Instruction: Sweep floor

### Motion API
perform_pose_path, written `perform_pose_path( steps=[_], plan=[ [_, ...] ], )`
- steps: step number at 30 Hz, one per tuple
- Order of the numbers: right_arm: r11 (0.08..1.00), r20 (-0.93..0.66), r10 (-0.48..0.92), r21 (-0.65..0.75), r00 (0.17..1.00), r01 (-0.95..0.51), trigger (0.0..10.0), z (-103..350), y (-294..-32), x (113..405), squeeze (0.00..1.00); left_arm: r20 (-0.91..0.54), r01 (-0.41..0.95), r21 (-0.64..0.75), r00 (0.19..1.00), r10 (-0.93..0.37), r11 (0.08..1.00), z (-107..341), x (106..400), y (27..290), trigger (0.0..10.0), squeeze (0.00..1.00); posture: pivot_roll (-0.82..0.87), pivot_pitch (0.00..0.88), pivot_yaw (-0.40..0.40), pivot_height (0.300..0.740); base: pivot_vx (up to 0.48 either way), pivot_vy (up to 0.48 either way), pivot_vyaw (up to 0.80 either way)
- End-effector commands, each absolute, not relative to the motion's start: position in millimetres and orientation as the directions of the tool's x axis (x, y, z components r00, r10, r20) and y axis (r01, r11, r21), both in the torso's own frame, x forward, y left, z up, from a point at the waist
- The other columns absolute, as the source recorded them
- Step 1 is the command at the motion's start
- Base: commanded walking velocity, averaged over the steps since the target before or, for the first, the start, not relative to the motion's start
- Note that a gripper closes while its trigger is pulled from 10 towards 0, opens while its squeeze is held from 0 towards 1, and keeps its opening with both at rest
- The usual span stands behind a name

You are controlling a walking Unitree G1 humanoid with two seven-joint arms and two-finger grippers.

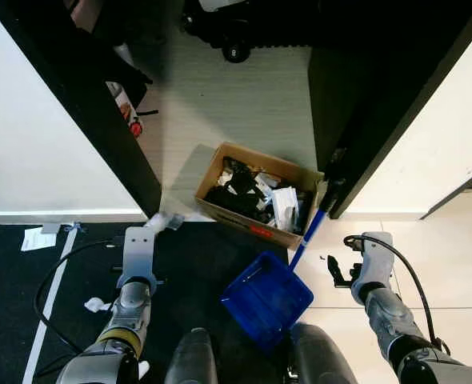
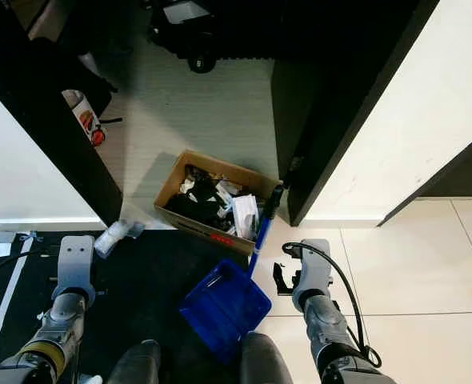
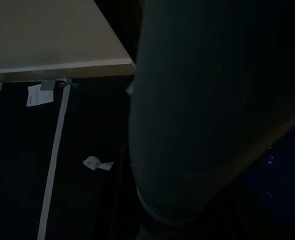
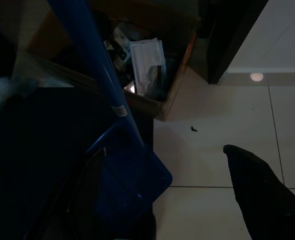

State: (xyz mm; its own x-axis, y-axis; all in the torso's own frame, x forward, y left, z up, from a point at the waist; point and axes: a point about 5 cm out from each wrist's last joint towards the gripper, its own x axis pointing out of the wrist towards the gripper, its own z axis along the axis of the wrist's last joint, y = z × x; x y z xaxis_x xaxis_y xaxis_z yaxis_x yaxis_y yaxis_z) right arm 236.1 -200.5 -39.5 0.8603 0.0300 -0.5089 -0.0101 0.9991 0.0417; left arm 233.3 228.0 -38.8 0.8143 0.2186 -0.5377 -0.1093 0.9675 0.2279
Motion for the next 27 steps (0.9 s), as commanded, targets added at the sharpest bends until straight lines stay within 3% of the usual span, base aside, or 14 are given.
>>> perform_pose_path(
  steps=[1,27],
  plan=[
    [0.999,-0.508,0.017,0.038,0.861,0.003,10.0,-40.1,-203.0,234.1,0.0,-0.563,-0.121,0.174,0.802,0.199,0.977,-44.9,227.2,222.2,10.0,0.0,-0.05,0.11,-0.004,0.74,0.0,0.0,0.0],
    [1.0,-0.504,0.011,0.031,0.864,0.005,10.0,-38.5,-204.3,236.2,0.0,-0.559,-0.121,0.151,0.808,0.186,0.981,-43.5,230.0,219.9,10.0,0.0,-0.05,0.113,-0.008,0.74,0.0,0.0,0.0]
  ],
)
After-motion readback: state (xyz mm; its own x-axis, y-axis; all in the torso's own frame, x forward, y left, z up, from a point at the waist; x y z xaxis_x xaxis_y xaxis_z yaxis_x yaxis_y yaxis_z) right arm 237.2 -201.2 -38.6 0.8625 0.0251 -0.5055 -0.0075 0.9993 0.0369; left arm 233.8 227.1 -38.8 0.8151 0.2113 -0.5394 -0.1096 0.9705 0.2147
